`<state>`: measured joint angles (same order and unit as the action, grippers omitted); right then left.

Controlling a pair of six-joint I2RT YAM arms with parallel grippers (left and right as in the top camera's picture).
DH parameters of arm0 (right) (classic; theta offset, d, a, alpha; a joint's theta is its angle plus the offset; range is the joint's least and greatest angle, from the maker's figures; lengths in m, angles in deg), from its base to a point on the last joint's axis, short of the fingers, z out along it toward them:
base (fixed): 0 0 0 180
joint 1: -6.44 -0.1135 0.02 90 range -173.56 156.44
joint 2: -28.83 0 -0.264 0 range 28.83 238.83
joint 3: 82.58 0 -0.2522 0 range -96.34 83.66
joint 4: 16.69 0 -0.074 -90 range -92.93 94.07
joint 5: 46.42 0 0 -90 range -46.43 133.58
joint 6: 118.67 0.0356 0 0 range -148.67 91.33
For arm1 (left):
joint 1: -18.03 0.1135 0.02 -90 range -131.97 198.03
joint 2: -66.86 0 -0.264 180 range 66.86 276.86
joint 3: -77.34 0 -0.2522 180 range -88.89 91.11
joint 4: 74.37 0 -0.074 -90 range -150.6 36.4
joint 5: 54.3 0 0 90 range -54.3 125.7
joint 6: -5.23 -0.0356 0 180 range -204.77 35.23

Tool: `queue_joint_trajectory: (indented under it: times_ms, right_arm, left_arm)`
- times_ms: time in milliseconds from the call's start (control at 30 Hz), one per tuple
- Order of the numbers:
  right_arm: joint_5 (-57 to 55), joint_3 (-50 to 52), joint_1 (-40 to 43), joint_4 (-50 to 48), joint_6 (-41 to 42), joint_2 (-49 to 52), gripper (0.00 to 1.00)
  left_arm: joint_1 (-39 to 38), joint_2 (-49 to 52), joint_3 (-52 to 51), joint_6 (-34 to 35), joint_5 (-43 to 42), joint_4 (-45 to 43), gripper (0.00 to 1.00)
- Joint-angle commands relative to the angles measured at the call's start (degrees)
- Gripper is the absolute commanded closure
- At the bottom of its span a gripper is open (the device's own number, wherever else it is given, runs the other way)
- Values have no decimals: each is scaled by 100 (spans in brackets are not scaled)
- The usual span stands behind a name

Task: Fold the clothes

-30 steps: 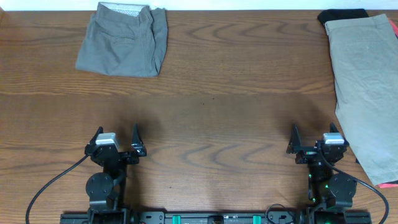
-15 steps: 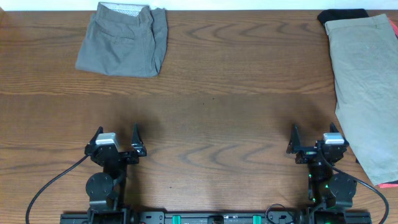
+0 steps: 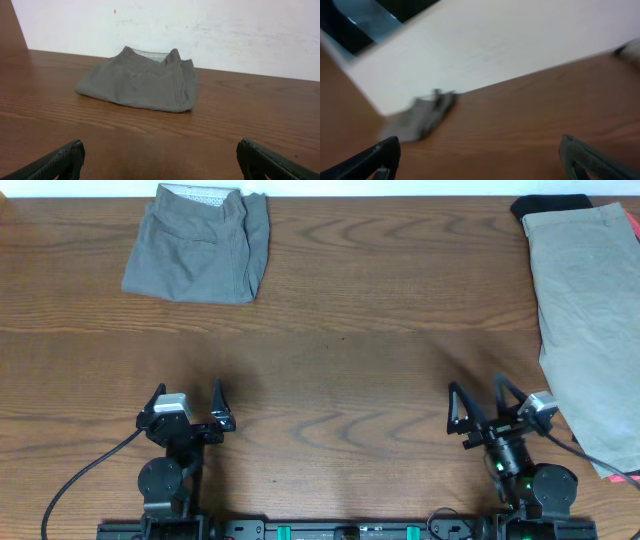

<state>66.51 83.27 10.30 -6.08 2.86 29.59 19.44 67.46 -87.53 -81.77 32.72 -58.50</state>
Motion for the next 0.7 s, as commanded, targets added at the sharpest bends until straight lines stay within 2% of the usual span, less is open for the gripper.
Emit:
queue_joint_trajectory:
  times_ms: [0,133,333,500,667]
  right_arm:
    - [673,7,79,-101,1923,-9,1]
    - [1036,7,79,-592,2063,-9,1]
    - [713,-28,79,-2186,1504,-9,1]
    - [422,-483,79,-2184,1158,131,1]
    - [118,-1421,79,-1554,28,970,1]
  left_arm:
    - [17,-37,-114,31,90,168,2]
    - [17,-37,-114,31,90,168,2]
    - [17,-37,-114,31,90,168,2]
    - [17,-37,-114,31,90,168,2]
    - [17,-37,-114,31,90,168,2]
